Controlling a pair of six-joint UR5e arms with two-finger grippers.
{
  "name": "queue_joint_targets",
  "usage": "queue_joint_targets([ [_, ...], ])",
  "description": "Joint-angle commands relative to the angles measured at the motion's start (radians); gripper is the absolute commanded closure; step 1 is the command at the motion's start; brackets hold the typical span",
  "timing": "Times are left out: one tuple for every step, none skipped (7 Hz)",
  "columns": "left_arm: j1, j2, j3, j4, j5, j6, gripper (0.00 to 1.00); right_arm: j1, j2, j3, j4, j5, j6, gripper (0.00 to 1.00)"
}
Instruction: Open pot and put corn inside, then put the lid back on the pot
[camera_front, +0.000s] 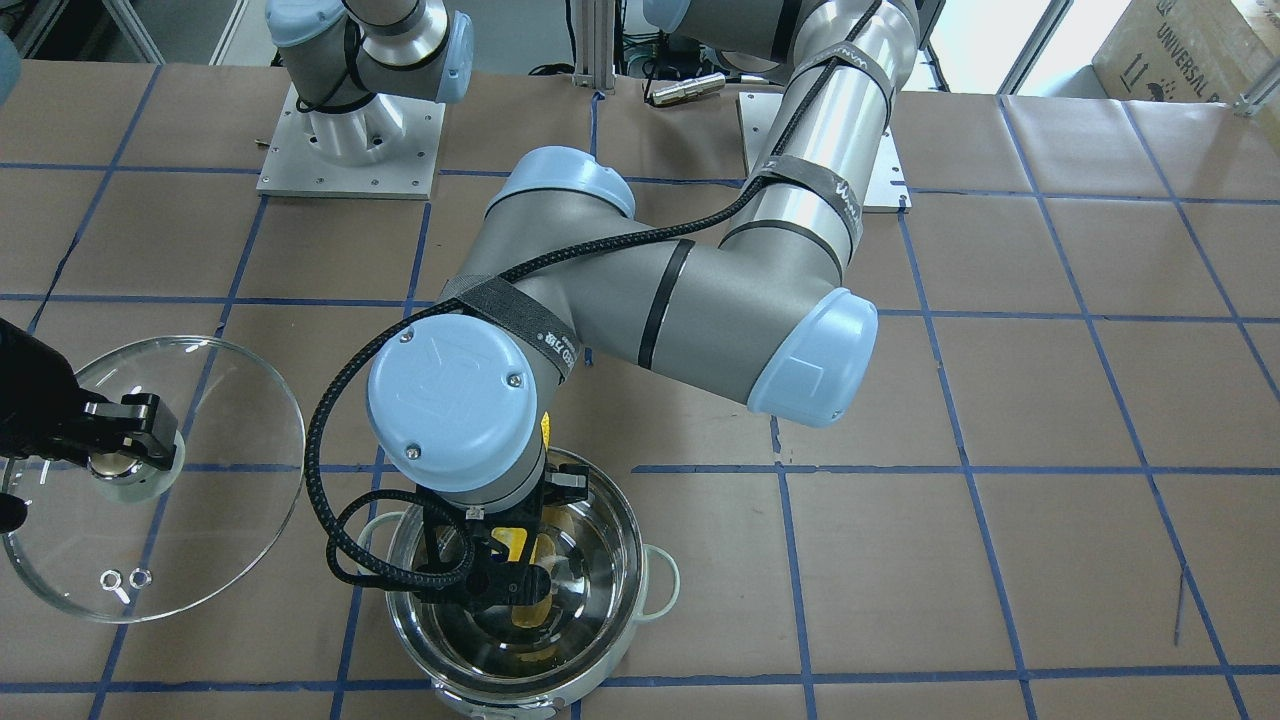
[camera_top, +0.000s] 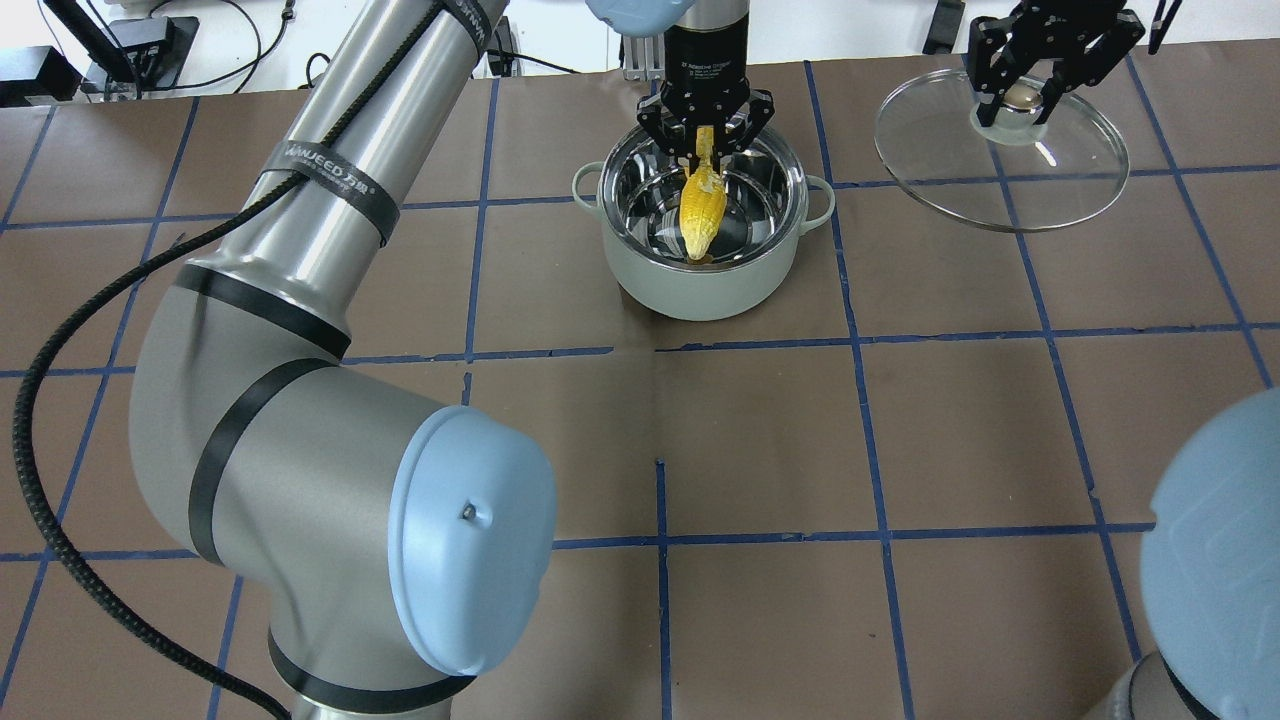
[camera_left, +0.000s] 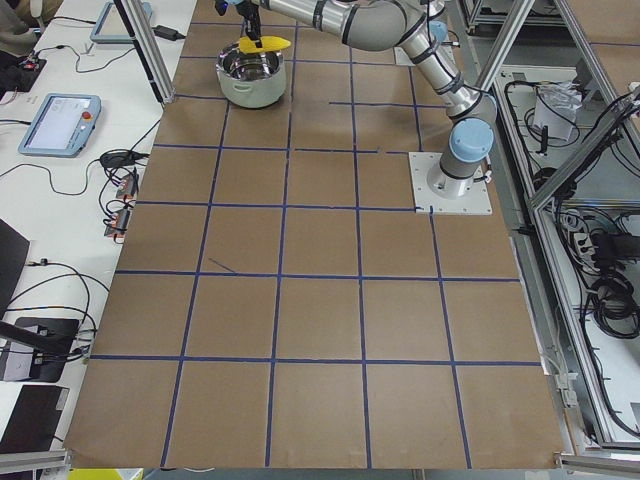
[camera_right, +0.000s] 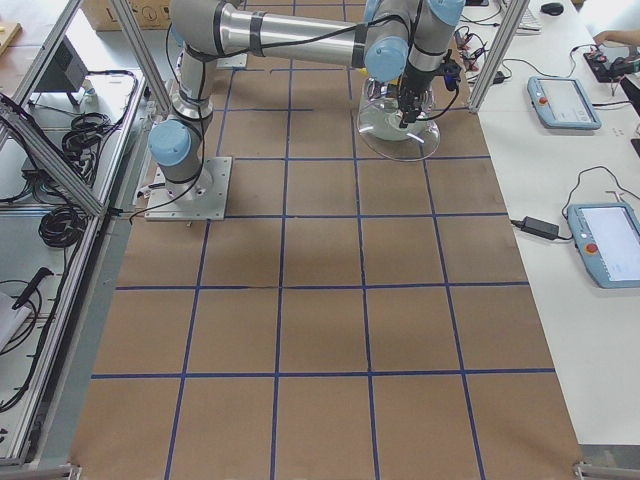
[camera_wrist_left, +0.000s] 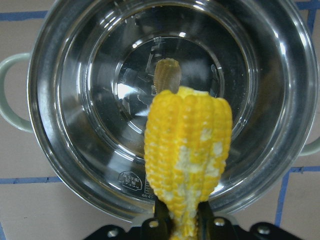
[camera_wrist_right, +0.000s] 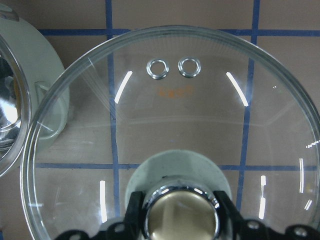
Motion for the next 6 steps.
queue_joint_targets([
  [-0.001, -0.008, 0.004, 0.023, -0.001, -0.010, 0.77, 0.004, 0.002, 0.000, 0.000, 0.001, 0.001, 0.75],
  [-0.001, -0.008, 0.002, 0.043, -0.001, -0.019, 0.31, 0.004, 0.002, 0.000, 0.000, 0.001, 0.003, 0.75],
  [-0.001, -0.008, -0.002, 0.053, -0.002, -0.019, 0.11, 0.004, 0.004, 0.000, -0.002, 0.001, 0.003, 0.75],
  [-0.001, -0.008, -0.002, 0.054, -0.002, -0.014, 0.08, 0.004, 0.005, -0.002, -0.002, 0.001, 0.004, 0.75],
  [-0.001, -0.008, -0.004, 0.054, -0.002, -0.008, 0.08, 0.005, 0.005, -0.002, -0.002, 0.001, 0.007, 0.75],
  [0.001, -0.008, -0.004, 0.054, -0.002, 0.001, 0.09, 0.005, 0.005, 0.000, -0.002, 0.001, 0.007, 0.75],
])
